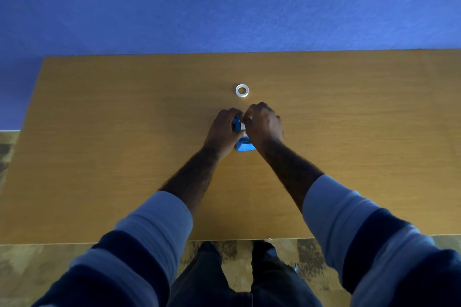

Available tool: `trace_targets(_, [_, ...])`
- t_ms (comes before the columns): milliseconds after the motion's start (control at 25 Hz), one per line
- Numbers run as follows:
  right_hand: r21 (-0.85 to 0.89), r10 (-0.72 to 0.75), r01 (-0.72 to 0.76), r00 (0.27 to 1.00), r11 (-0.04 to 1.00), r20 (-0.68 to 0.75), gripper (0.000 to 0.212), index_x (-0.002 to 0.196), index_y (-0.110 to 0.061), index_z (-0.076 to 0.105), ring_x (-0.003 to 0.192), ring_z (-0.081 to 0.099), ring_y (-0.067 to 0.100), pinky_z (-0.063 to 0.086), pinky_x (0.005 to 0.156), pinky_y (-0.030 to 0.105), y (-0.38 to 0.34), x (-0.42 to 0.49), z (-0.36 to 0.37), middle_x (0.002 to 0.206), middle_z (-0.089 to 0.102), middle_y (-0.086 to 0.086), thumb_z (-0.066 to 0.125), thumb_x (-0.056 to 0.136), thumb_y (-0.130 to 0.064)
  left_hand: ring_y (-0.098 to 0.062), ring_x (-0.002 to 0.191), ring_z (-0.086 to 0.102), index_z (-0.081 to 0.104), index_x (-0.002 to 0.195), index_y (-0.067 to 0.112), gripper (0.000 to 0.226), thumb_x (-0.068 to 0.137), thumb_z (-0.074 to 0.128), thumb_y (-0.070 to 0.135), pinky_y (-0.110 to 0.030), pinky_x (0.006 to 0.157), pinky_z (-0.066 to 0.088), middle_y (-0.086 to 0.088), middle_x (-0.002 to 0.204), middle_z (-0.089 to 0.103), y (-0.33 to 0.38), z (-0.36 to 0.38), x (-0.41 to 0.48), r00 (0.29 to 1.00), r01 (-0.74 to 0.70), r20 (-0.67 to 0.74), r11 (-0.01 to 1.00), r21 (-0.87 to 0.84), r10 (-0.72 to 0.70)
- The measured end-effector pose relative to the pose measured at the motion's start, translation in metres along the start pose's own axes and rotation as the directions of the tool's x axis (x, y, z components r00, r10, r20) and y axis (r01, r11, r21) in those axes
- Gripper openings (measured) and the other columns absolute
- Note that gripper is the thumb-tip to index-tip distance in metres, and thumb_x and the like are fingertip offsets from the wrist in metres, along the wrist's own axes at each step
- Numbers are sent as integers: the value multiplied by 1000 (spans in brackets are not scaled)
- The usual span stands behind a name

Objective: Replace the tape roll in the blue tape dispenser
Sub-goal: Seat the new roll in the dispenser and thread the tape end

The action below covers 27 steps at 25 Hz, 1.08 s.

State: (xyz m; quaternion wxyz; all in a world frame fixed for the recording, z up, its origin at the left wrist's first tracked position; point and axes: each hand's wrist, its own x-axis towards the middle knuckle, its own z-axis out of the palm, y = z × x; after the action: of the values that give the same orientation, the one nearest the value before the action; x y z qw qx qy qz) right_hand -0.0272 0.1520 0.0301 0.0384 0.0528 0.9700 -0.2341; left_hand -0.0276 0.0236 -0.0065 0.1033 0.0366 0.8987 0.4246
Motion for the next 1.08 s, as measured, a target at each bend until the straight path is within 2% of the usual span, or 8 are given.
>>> trace_targets(120, [-5, 34, -34, 999, 999, 20, 13, 101, -11, 71, 92, 64, 23, 48, 83, 39, -3, 9, -1, 101, 67, 5, 62, 96, -18, -13, 102, 60, 63, 116, 18, 43, 77, 78, 13, -24, 83, 50, -1, 114, 60, 2, 1, -1, 1000, -6, -7, 1000, 21, 6])
trace_targets(240, [-16, 36, -36, 998, 999, 44, 14, 102, -10, 70, 92, 65, 22, 52, 84, 40, -5, 14, -2, 101, 67, 6, 61, 97, -19, -9, 103, 57, 61, 122, 15, 47, 79, 81, 15, -18, 83, 45, 3, 115, 56, 2, 0, -1, 1000, 6, 13, 1000, 28, -6])
trace_targets(360, [-7, 37, -36, 998, 999, 54, 16, 100, -9, 70, 91, 65, 25, 55, 83, 45, -1, 11, -1, 101, 66, 7, 59, 97, -21, -15, 107, 61, 62, 120, 20, 50, 75, 83, 20, -30, 91, 54, 4, 117, 56, -3, -2, 0, 999, -1, 41, 1000, -21, 2])
trace_targets(480, [11, 21, -21, 1000, 1000, 21, 18, 97, -9, 71, 87, 64, 26, 57, 80, 48, 4, 4, 3, 99, 64, 8, 59, 97, -22, -18, 113, 61, 63, 124, 19, 50, 78, 81, 17, -40, 98, 55, -1, 122, 58, -3, -6, 0, 999, 4, 51, 999, -43, -1])
trace_targets(600, [13, -4, 4, 1000, 1000, 4, 17, 98, -10, 70, 88, 64, 26, 56, 80, 48, 6, -1, 4, 100, 64, 7, 63, 96, -25, -18, 112, 61, 64, 126, 16, 49, 79, 79, 14, -39, 99, 54, -2, 123, 57, -1, -8, 0, 998, 0, 62, 1000, -32, 2])
trace_targets(760, [20, -23, 23, 1000, 1000, 9, 13, 101, -10, 71, 92, 64, 25, 55, 84, 46, 4, 2, 0, 103, 66, 7, 65, 95, -20, -16, 108, 61, 64, 121, 18, 47, 77, 79, 12, -37, 95, 55, 2, 118, 56, -2, -5, 2, 999, 1, 38, 1000, -10, 0])
trace_targets(880, [3, -17, 16, 999, 1000, 45, 13, 101, -10, 71, 94, 64, 25, 53, 86, 46, 0, 10, -2, 104, 67, 7, 63, 95, -19, -16, 106, 60, 64, 117, 20, 46, 75, 82, 14, -28, 89, 52, 2, 117, 57, -3, -3, 3, 999, 3, 38, 999, 33, -4])
trace_targets(1080, [-46, 24, -20, 996, 999, 87, 16, 100, -10, 71, 88, 61, 24, 51, 84, 40, -4, 21, -7, 100, 67, 7, 56, 97, -17, -12, 104, 60, 62, 119, 18, 49, 75, 85, 17, -31, 92, 55, -1, 120, 58, -4, -2, 5, 999, -4, 32, 998, 56, 3])
